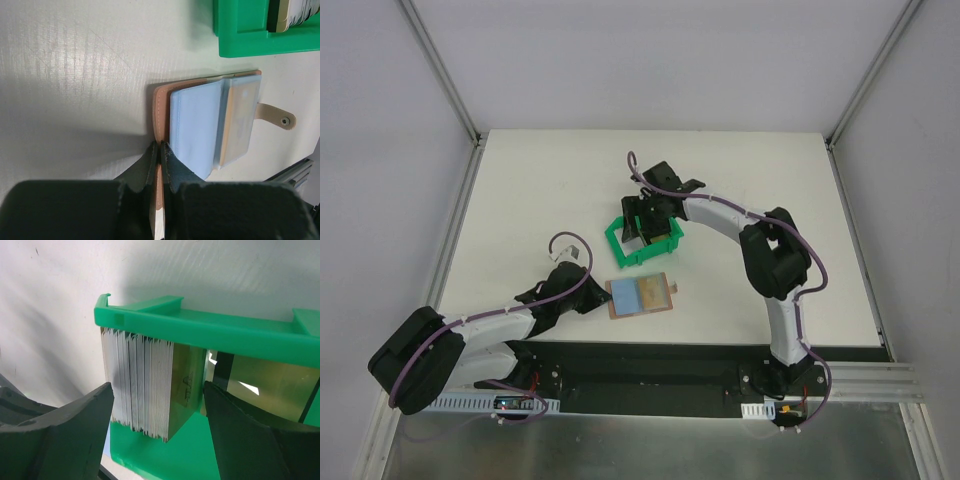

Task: Put the credit cards into the card holder
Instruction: Pick up the credit card from the storage box.

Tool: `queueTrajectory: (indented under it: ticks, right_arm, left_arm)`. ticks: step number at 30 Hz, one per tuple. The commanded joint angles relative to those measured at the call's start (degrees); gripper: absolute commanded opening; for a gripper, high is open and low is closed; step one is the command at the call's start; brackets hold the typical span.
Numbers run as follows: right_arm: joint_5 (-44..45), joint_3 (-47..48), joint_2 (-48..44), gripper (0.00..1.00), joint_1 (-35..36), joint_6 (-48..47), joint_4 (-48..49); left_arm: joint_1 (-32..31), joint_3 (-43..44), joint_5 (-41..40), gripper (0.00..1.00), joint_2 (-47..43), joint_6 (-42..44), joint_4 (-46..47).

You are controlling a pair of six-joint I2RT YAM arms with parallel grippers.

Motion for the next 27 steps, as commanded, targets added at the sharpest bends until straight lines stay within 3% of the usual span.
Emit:
queueTrajectory:
  ticks: [1, 5, 16, 27]
  right_arm:
    - [-2.7, 2.3, 1.3, 0.75, -0.4, -0.3, 1.3]
    - [-4.5, 1.1, 0.6, 0.72, -0.5, 0.3, 2.8]
    - [-8.9, -1.7, -2.6, 0.48, -1.7, 1.5, 5.7]
    - [-9.9, -2.1, -4.0, 0.42, -1.9, 1.7, 5.7]
  left_arm:
    - [0.6, -0.5, 0.1, 0.0, 0.4, 1.4, -1.7]
    - [0.7, -0.5, 0.1, 0.0, 0.3, 1.6, -2.0]
    - [1.0, 0.4, 1.5, 0.0, 2.0, 2.2, -1.5]
    - [1.0, 0.8, 2.3, 0.0, 2.7, 2.5, -1.0]
